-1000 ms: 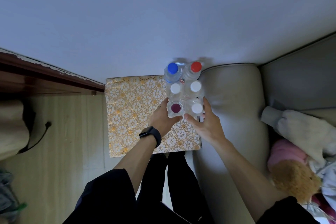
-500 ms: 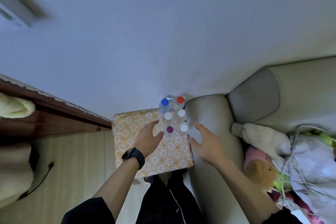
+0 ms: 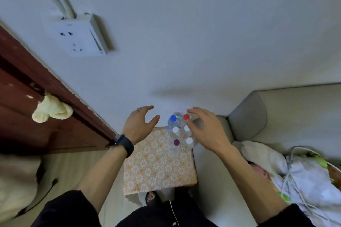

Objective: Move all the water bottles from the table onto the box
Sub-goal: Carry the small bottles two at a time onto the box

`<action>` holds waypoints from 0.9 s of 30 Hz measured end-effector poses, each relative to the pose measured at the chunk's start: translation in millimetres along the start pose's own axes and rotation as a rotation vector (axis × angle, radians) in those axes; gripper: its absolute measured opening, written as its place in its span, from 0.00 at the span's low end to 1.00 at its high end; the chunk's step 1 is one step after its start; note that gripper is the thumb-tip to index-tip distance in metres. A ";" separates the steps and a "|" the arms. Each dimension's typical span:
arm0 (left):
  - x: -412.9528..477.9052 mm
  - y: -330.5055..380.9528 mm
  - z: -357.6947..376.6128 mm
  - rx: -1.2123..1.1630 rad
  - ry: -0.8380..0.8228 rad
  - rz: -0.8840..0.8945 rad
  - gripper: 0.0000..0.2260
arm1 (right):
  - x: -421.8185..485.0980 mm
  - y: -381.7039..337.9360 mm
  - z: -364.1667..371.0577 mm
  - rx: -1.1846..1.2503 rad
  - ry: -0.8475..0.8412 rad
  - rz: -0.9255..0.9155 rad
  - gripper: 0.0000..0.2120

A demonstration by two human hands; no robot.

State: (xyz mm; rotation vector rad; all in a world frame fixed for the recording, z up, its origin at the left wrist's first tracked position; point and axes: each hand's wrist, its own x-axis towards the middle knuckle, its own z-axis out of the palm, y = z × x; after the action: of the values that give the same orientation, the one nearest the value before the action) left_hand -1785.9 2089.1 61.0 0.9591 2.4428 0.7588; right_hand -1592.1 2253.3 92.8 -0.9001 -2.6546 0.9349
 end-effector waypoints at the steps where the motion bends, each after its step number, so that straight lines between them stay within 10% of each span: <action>1: -6.9 -5.0 -5.8 -0.004 0.020 -0.019 0.25 | 3.7 -4.2 2.9 -0.006 -0.024 -0.019 0.16; 15: -226.6 -106.1 -53.0 -0.059 0.483 -0.773 0.23 | 26.5 -148.5 118.7 -0.038 -0.521 -0.626 0.15; 27: -621.1 -52.6 14.2 -0.189 1.239 -1.524 0.22 | -261.2 -358.4 241.3 0.018 -1.047 -1.500 0.15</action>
State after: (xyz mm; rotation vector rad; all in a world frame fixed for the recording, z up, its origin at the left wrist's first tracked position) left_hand -1381.2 1619.0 122.8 -1.8478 2.7357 0.9322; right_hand -1643.2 1752.6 132.1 1.8681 -2.7088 0.9554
